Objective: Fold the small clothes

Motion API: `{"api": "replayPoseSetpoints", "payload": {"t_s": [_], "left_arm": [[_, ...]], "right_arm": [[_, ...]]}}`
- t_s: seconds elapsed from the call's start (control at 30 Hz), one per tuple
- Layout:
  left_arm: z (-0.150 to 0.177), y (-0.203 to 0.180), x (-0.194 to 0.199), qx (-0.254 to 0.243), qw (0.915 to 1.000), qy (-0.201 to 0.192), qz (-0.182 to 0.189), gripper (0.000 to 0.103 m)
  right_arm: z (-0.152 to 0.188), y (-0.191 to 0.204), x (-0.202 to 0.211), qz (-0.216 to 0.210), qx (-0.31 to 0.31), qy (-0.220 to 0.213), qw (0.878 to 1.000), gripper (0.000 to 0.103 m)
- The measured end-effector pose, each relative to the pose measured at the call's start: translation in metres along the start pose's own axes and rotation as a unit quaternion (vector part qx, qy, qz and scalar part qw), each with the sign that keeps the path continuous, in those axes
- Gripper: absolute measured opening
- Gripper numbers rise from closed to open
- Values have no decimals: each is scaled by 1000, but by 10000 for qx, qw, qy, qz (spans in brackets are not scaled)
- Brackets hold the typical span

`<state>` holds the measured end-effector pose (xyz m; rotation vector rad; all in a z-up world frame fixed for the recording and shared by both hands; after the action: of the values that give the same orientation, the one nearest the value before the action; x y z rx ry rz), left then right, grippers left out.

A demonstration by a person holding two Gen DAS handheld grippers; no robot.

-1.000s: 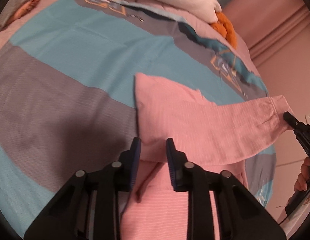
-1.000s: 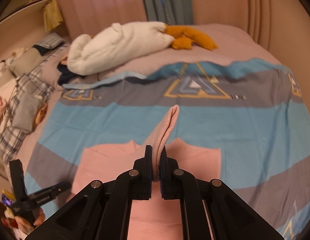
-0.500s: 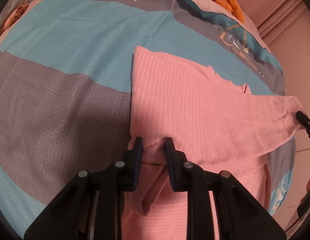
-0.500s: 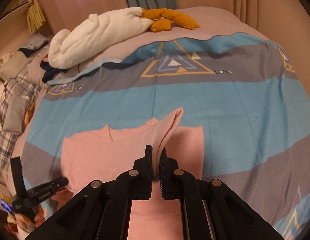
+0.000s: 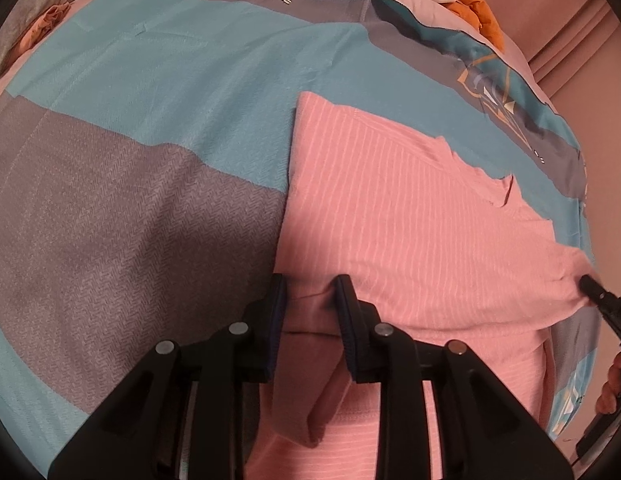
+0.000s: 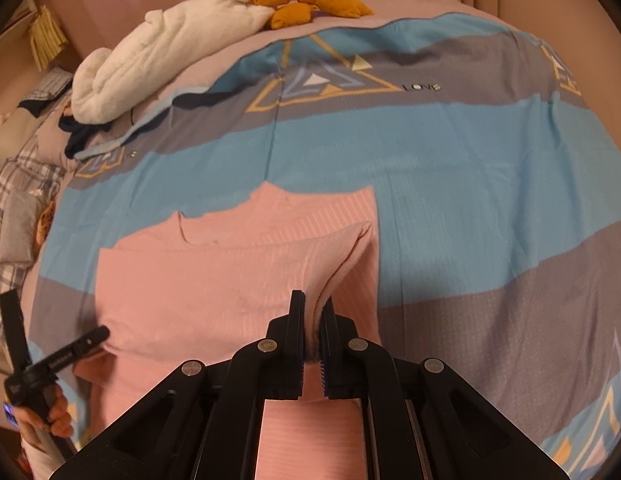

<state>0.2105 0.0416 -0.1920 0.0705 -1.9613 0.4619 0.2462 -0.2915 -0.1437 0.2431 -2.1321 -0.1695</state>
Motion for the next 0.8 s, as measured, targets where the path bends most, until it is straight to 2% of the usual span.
{"api": "replayPoseSetpoints", "payload": {"t_s": [0.8], "left_arm": [[1, -1, -2, -17, 10000, -14, -45, 29]], "right_arm": [[38, -28, -25, -55, -419, 366, 9984, 8]]}}
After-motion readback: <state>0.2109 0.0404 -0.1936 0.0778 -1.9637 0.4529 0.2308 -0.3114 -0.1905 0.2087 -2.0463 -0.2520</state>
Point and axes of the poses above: each gripper's, at about its wrist camera, not at the fingertips, and x roughly against the way its jaws point, y to its left, z to its underside, the point moved 3 cm from there along -x, roughly the way its jaws point
